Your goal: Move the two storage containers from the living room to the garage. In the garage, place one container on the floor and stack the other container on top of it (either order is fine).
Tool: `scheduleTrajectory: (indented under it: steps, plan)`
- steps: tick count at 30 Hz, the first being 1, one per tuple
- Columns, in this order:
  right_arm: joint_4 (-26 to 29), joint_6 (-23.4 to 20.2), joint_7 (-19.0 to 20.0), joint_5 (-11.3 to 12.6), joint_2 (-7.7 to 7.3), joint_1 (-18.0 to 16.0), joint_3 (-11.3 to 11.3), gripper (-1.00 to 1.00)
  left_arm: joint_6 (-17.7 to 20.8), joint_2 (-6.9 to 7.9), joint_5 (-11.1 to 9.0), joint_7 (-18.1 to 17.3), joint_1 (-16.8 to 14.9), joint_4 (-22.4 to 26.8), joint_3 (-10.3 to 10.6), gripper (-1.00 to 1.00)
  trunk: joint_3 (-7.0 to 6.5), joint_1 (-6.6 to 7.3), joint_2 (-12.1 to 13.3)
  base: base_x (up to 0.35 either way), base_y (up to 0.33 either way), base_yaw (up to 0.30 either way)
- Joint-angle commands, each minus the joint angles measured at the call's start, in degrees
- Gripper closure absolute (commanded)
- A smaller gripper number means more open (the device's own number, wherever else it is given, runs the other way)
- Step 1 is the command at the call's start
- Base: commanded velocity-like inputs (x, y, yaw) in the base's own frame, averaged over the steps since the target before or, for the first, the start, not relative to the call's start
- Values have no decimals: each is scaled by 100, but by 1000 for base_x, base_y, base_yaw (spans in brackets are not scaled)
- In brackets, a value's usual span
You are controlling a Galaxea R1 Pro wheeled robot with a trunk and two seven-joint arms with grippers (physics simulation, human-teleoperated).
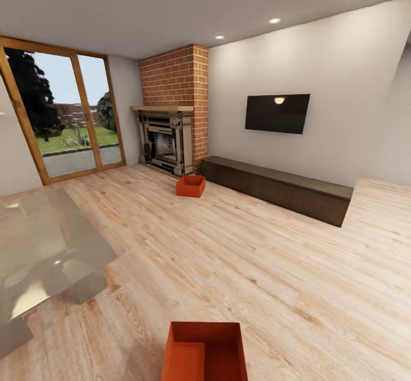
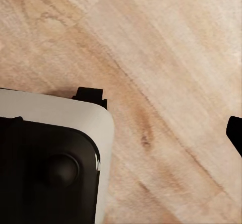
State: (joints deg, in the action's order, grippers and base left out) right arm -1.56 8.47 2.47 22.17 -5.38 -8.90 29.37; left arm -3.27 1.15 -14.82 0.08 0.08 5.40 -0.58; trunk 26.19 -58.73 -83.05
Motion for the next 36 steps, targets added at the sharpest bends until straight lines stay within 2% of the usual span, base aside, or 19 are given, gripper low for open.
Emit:
scheduleTrajectory:
  steps: [1, 15, 36]
  plan:
    - [-15, 32, 26, 60, 2, -6, 43, -100, -8, 0, -21, 1, 1, 5, -3, -100, 5, 0, -3, 0, 56, 0]
    - [-16, 16, 26, 55, 7, -6, 40, -100, -7, 1, -21, 1, 1, 5, -3, -100, 15, 0, -3, 0, 9, 10]
    - [-14, 49, 25, 89, 10, -6, 18, -100, -24, 13, 5, -8, 1, -1, 23, -100, 201, 0, -3, 0, 0, 7]
